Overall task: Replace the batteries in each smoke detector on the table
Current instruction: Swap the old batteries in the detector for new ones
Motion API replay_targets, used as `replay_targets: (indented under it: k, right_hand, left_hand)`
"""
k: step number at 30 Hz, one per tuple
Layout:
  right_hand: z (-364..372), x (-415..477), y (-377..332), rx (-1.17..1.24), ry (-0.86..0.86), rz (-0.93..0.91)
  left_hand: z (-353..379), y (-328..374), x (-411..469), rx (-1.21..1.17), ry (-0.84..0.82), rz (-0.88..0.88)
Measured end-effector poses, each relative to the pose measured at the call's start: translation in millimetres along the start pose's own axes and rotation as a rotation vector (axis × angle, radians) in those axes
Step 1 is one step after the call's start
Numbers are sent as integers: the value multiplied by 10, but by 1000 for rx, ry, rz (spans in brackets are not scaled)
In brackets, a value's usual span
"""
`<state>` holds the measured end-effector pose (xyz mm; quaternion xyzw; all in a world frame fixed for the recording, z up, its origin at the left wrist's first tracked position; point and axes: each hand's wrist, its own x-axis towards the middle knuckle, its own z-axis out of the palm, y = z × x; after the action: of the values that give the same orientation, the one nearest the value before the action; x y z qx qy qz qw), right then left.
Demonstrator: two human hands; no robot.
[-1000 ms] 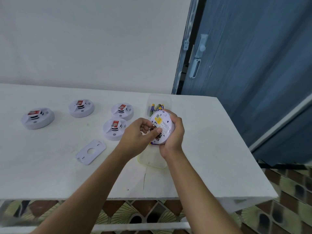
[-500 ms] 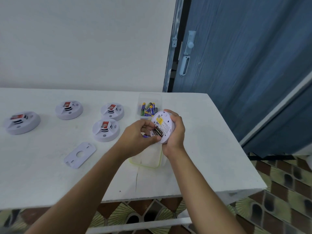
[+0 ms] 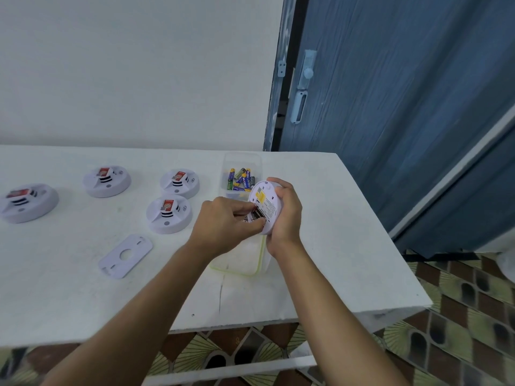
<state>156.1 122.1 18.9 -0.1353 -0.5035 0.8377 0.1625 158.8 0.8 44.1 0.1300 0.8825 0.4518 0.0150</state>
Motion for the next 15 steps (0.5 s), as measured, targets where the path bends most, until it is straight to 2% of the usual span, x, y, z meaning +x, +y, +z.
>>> replay_targets:
  k: [8,15]
  right_hand:
    - [44,20,-4,-56,9,-13]
    - [43,52,51,-67,11,57]
  left_hand:
    - [26,57,-52,85,19,33]
    - [85,-55,-39,141,26,73]
